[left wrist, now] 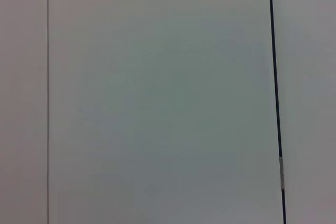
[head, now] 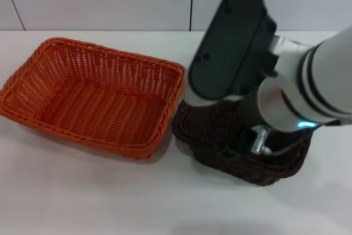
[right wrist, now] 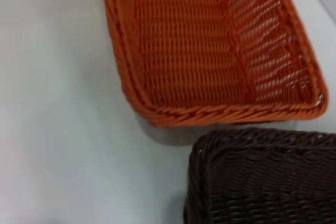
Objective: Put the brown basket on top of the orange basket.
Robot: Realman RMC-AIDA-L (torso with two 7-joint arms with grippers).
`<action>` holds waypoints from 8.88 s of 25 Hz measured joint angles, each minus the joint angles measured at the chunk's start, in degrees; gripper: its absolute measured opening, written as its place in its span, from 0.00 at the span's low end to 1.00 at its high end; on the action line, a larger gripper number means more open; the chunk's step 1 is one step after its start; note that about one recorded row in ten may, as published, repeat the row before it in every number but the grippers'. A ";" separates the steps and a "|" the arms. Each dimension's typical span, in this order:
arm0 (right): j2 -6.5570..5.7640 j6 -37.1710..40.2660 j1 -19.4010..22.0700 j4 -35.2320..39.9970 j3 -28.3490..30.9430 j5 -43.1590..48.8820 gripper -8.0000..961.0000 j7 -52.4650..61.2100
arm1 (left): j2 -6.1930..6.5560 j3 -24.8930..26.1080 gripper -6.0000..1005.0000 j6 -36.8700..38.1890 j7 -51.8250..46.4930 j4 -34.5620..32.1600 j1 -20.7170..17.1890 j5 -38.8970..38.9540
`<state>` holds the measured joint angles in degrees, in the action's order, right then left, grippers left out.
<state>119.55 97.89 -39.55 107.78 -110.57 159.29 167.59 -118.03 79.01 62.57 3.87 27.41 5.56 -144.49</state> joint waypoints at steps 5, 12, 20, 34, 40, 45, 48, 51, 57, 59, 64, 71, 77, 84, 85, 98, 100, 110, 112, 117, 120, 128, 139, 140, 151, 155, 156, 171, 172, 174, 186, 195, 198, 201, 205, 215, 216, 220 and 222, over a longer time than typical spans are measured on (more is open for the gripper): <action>-0.07 -2.40 0.63 -2.79 -0.52 -2.98 0.73 0.12 | 0.05 0.00 0.73 0.00 0.00 0.01 0.00 0.00; -0.12 -4.30 0.93 -6.86 -0.87 -3.53 0.71 0.09 | 0.08 0.00 0.73 0.01 0.00 0.01 0.00 -0.01; -0.14 -6.57 0.21 -11.53 -1.00 -3.54 0.68 0.10 | 0.18 0.09 0.73 -0.30 0.00 0.00 0.23 -0.11; -0.11 -9.87 -0.87 -17.69 -1.39 -6.66 0.63 -0.11 | 0.18 0.42 0.73 -0.77 -0.06 -2.46 2.26 -0.71; -0.07 -8.99 -3.19 -21.72 -2.93 -5.42 0.61 1.17 | 0.18 0.52 0.73 -0.79 -0.10 -2.59 2.28 -0.71; -0.12 -8.88 -3.32 -20.43 -2.66 -5.40 0.57 1.20 | 0.18 0.53 0.73 -0.78 -0.20 -2.75 2.27 -0.70; -0.15 -8.83 -3.21 -19.66 -2.79 -5.43 0.50 1.08 | 0.18 0.31 0.73 -0.49 -0.14 -2.75 2.18 -0.71; -0.17 -8.62 -3.30 -19.44 -3.09 -5.47 0.43 1.03 | 0.18 0.23 0.73 -0.47 -0.04 -2.74 2.17 -0.71; -0.19 -7.44 -3.34 -18.47 -3.45 -5.47 0.18 0.89 | 0.18 0.11 0.73 -0.35 -0.03 -2.72 1.96 -0.71; -0.19 -7.25 -3.21 -17.87 -3.61 -5.35 0.17 0.90 | 0.18 0.08 0.73 -0.32 -0.04 -2.71 1.91 -0.71; -0.07 -5.60 -2.59 -14.66 -3.68 -1.83 0.16 1.63 | 0.18 0.09 0.73 -0.12 -0.04 -2.71 1.80 -1.19; 0.06 -3.17 -3.17 -9.84 -2.45 4.62 0.15 1.81 | 0.18 0.09 0.73 -0.08 -0.13 -2.71 1.72 -1.31; 0.07 -1.53 -4.73 -7.29 -2.44 7.73 0.15 1.92 | 0.18 0.09 0.73 -0.07 -0.24 -2.72 1.66 -1.33; -0.29 -0.40 -8.00 -6.90 -2.58 7.91 0.15 0.84 | 0.18 0.09 0.73 0.02 -0.27 -2.69 1.64 -1.32; -0.31 -0.38 -8.31 -6.87 -2.78 7.91 0.16 0.38 | 0.18 0.09 0.73 0.02 -0.27 -2.70 1.64 -1.32; -0.56 0.00 -12.12 -3.19 -3.94 8.06 0.17 -8.91 | 0.08 0.63 0.73 1.00 -0.50 -2.21 0.76 -1.09; -0.53 -0.74 -12.09 -2.27 -4.48 8.07 0.17 -12.64 | 0.06 0.78 0.73 1.51 -0.53 -2.20 0.61 -0.96; -0.44 -7.41 -6.93 1.17 -10.14 8.08 0.18 -40.82 | -0.28 2.97 0.73 2.10 -1.73 -2.19 -0.40 -0.79; -0.44 -8.05 -6.12 1.67 -10.17 8.08 0.18 -43.23 | -0.29 2.98 0.73 2.17 -2.13 -2.18 -0.50 -0.79; -0.50 -11.22 -2.21 4.28 -9.74 8.08 0.19 -54.51 | -0.25 2.99 0.73 2.62 -3.22 -2.12 -0.84 -0.79; -0.36 -15.40 1.42 4.82 -9.61 8.07 0.19 -63.48 | -0.27 2.99 0.73 2.67 -3.23 -2.18 -0.70 -0.79; -0.40 -23.92 7.02 2.81 -10.63 7.95 0.20 -72.73 | -0.42 2.94 0.73 2.44 -3.38 -2.12 -0.36 -0.79; -0.48 -34.21 12.61 2.09 -12.13 7.78 0.21 -75.92 | -0.44 2.49 0.73 1.75 -3.44 -2.11 0.04 -0.78; -0.52 -35.03 12.84 1.78 -12.25 7.78 0.21 -76.16 | -0.44 2.48 0.73 1.72 -3.44 -2.18 0.07 -0.84; -0.56 -36.58 13.49 0.00 -13.07 7.83 0.22 -77.26 | -0.44 2.32 0.73 1.68 -3.44 -2.44 -0.43 -1.15; -0.65 -38.34 14.58 -0.60 -13.09 7.63 0.23 -80.26 | -0.44 2.23 0.73 1.67 -3.44 -2.54 -0.46 -1.15; -0.65 -38.34 14.58 -0.60 -13.09 7.63 0.23 -80.26 | -0.44 2.14 0.73 1.68 -3.44 -2.58 -0.47 -1.18; -0.97 -42.03 16.39 -1.93 -12.90 7.35 0.25 -79.19 | -0.44 1.67 0.73 1.18 -3.40 -2.70 -0.27 -1.07; -0.98 -42.40 16.66 -1.92 -12.78 7.48 0.25 -79.18 | -0.44 1.67 0.73 1.07 -3.41 -2.72 -0.21 -1.08; -0.99 -43.07 17.30 -1.69 -12.70 7.73 0.25 -79.17 | -0.44 1.67 0.73 0.92 -3.42 -2.73 -0.11 -1.15; -1.03 -44.30 22.16 4.20 -14.68 7.93 0.56 -79.56 | -0.37 0.96 0.73 -0.04 -3.04 -2.41 0.17 -1.23; -0.21 -51.88 34.51 10.37 -19.51 7.97 0.73 -79.76 | -0.18 0.81 0.73 -0.11 -3.01 -2.84 0.22 -1.24; 0.02 -61.33 37.98 8.73 -18.95 7.89 0.74 -76.89 | -0.16 1.00 0.73 -0.11 -3.22 -2.88 0.03 -1.23; -0.08 -72.59 38.81 5.07 -15.41 7.64 0.74 -67.97 | -0.11 1.17 0.73 -0.10 -3.22 -3.57 0.38 -1.24; -0.09 -89.96 40.90 -1.59 -9.08 7.28 0.74 -52.42 | -0.09 1.28 0.73 0.18 -3.04 -3.82 0.60 -1.13; -0.59 -138.62 42.77 -34.68 2.77 -27.38 0.73 -24.83 | -0.21 4.68 0.73 2.69 -3.67 -3.79 0.50 -0.76; -0.59 -138.62 42.77 -34.68 2.77 -27.38 0.73 -24.83 | -0.21 4.68 0.73 2.69 -3.67 -3.79 0.50 -0.76; -0.46 -155.04 40.50 -50.68 2.09 -28.78 0.73 -4.86 | -0.19 5.40 0.73 3.34 -3.68 -3.90 0.85 -0.80; -0.34 -160.07 38.98 -55.99 1.36 -29.16 0.73 -0.73 | -0.17 5.83 0.73 3.50 -3.69 -4.01 1.06 -0.79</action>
<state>119.21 -62.18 -0.57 51.79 -109.21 130.13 166.85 -118.20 84.84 66.07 0.17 23.40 6.62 -145.28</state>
